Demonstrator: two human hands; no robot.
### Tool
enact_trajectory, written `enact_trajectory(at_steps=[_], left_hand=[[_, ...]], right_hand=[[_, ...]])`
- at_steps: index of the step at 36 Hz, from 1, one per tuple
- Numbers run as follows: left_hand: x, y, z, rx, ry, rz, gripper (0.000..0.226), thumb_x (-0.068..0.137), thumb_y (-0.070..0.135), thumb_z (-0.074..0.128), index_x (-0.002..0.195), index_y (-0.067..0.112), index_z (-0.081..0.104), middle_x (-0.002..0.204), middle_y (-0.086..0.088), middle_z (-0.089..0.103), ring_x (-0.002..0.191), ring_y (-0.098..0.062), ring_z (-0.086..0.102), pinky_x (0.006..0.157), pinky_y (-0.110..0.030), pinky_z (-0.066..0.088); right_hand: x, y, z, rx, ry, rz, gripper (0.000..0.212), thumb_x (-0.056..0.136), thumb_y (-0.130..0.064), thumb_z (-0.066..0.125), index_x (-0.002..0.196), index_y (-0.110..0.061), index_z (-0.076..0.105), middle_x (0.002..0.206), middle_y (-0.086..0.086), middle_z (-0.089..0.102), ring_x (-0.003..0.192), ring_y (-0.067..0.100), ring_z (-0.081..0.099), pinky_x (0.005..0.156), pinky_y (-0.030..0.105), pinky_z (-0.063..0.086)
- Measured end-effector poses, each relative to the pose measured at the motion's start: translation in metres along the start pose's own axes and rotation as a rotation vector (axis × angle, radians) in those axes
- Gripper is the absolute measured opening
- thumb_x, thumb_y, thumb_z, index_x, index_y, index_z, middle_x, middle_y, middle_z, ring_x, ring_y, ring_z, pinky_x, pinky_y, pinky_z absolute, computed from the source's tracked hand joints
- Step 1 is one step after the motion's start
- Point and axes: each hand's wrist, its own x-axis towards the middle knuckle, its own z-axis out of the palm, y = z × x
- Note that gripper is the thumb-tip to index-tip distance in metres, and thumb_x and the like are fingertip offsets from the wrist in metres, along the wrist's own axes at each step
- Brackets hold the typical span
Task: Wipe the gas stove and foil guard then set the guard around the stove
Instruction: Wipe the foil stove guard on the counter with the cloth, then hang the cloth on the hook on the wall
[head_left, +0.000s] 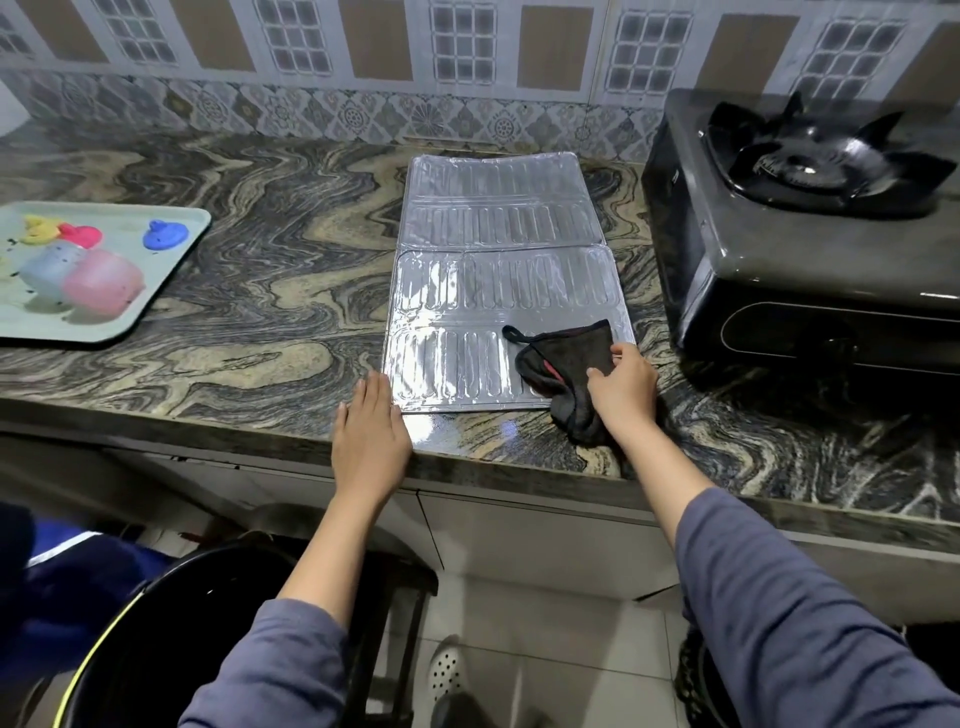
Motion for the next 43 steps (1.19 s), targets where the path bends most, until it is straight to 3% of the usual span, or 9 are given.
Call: enact_trajectory(at_steps=[12, 14, 17, 19, 22, 25, 29, 35, 43], left_hand=[[0.0, 0.006, -0.01, -0.153, -0.009, -0.04, 0.051, 0.095, 0.019, 0.031, 0.145, 0.014, 0.025, 0.155, 0.001, 0.021, 0.144, -0.013, 0.016, 0.119, -0.037, 0.01], [0.002, 0.008, -0.017, -0.197, -0.04, -0.066, 0.048, 0.092, 0.016, 0.035, 0.14, 0.012, 0.035, 0.15, -0.003, 0.034, 0.14, -0.019, 0.028, 0.116, -0.041, 0.02], [0.01, 0.012, -0.031, -0.3, -0.053, -0.1, 0.031, 0.083, 0.009, 0.04, 0.112, 0.006, 0.05, 0.117, -0.011, 0.055, 0.11, -0.032, 0.05, 0.087, -0.042, 0.041], [0.017, 0.02, -0.045, -0.396, -0.013, -0.081, 0.039, 0.087, 0.013, 0.043, 0.126, 0.007, 0.045, 0.13, -0.01, 0.05, 0.12, -0.028, 0.046, 0.096, -0.043, 0.042], [0.027, 0.044, -0.075, -0.508, 0.091, 0.077, 0.044, 0.093, 0.023, 0.046, 0.136, 0.013, 0.039, 0.147, -0.006, 0.036, 0.137, -0.02, 0.031, 0.113, -0.044, 0.029], [0.036, 0.069, -0.111, -0.613, 0.128, 0.267, 0.044, 0.093, 0.028, 0.05, 0.135, 0.02, 0.042, 0.149, 0.002, 0.033, 0.139, -0.011, 0.026, 0.114, -0.033, 0.023], [0.044, 0.089, -0.151, -0.7, 0.028, 0.429, 0.043, 0.09, 0.025, 0.057, 0.131, 0.022, 0.047, 0.135, 0.007, 0.051, 0.124, -0.002, 0.045, 0.103, -0.017, 0.034], [0.057, 0.111, -0.186, -0.682, 0.088, 0.59, 0.032, 0.079, 0.004, 0.068, 0.108, 0.019, 0.065, 0.096, 0.0, 0.067, 0.08, 0.012, 0.059, 0.078, -0.006, 0.046], [0.06, 0.161, -0.23, -0.629, 0.311, 0.762, 0.03, 0.077, -0.004, 0.066, 0.099, 0.015, 0.069, 0.094, 0.005, 0.068, 0.083, 0.012, 0.062, 0.081, -0.009, 0.05]], right_hand=[[-0.01, -0.037, 0.001, 0.136, -0.126, -0.23, 0.026, 0.087, -0.006, 0.06, 0.112, -0.009, 0.062, 0.113, 0.01, 0.065, 0.104, 0.024, 0.059, 0.08, 0.022, 0.039], [-0.012, -0.051, -0.002, 0.15, -0.169, -0.302, 0.029, 0.086, -0.005, 0.06, 0.114, -0.011, 0.064, 0.114, 0.009, 0.066, 0.106, 0.023, 0.059, 0.084, 0.021, 0.04], [-0.015, -0.073, -0.007, 0.15, -0.25, -0.415, 0.03, 0.085, -0.004, 0.06, 0.112, -0.014, 0.066, 0.114, 0.006, 0.067, 0.107, 0.021, 0.06, 0.092, 0.025, 0.043], [-0.017, -0.087, -0.012, 0.147, -0.296, -0.5, 0.03, 0.084, -0.003, 0.061, 0.11, -0.015, 0.068, 0.112, 0.005, 0.068, 0.105, 0.019, 0.06, 0.095, 0.028, 0.044], [-0.019, -0.108, -0.021, 0.142, -0.357, -0.628, 0.031, 0.081, 0.001, 0.061, 0.106, -0.014, 0.071, 0.107, 0.007, 0.068, 0.098, 0.014, 0.058, 0.091, 0.023, 0.044], [-0.022, -0.129, -0.035, 0.128, -0.402, -0.731, 0.032, 0.079, 0.003, 0.061, 0.103, -0.014, 0.072, 0.1, 0.007, 0.068, 0.094, 0.014, 0.059, 0.082, 0.016, 0.041], [-0.024, -0.155, -0.061, 0.24, -0.363, -0.779, 0.03, 0.077, 0.006, 0.061, 0.097, -0.011, 0.074, 0.098, 0.007, 0.07, 0.095, 0.016, 0.062, 0.088, 0.023, 0.047], [-0.021, -0.178, -0.104, 0.248, -0.233, -0.891, 0.028, 0.074, 0.006, 0.063, 0.095, -0.009, 0.074, 0.094, 0.006, 0.071, 0.092, 0.016, 0.063, 0.086, 0.026, 0.048], [-0.015, -0.18, -0.153, 0.255, -0.085, -0.942, 0.021, 0.082, -0.006, 0.064, 0.099, -0.017, 0.069, 0.092, 0.001, 0.071, 0.088, 0.015, 0.065, 0.077, 0.022, 0.052]])
